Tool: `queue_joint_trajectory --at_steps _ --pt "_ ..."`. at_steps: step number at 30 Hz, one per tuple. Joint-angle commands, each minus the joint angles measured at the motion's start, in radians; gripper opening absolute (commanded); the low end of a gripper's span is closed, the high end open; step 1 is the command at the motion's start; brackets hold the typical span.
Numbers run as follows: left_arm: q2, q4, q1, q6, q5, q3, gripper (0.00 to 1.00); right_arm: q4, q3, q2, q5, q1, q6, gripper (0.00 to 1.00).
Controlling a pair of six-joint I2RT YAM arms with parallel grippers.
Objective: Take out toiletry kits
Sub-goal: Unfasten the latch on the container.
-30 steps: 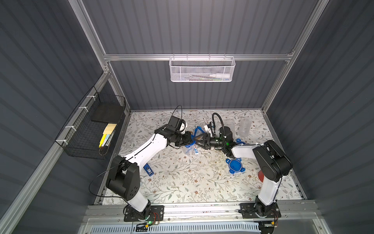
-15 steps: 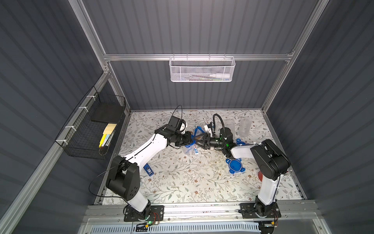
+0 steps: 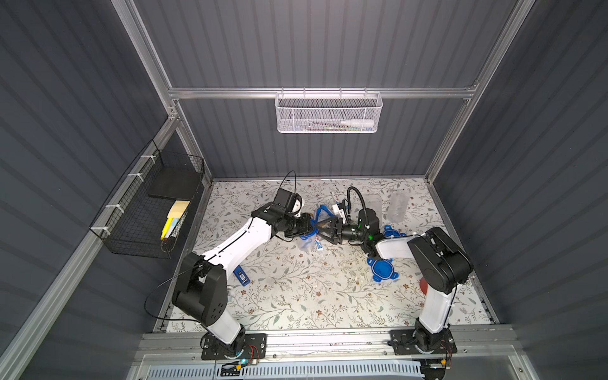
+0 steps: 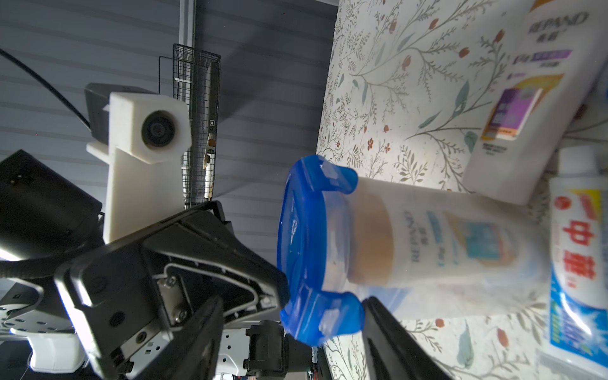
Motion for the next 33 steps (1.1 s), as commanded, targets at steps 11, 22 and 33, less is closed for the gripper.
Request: queue_joint_trajectory --at_steps 11,22,33 --pt "0.047 -0.101 0.040 0.008 -0.089 -0.087 0.00 0.034 0.004 -0.166 -0.034 -0.005 -0.027 0.68" --pt "-0.001 -0.159 0.040 0.010 -0.073 0.048 0.00 -0.524 0.080 -0.309 0.068 -0.005 -0.349 0.58" --pt "-0.114 -0.254 0.037 0.043 -0.090 0.279 0.00 -1.062 0.318 -0.273 0.306 0.000 -0.664 0.00"
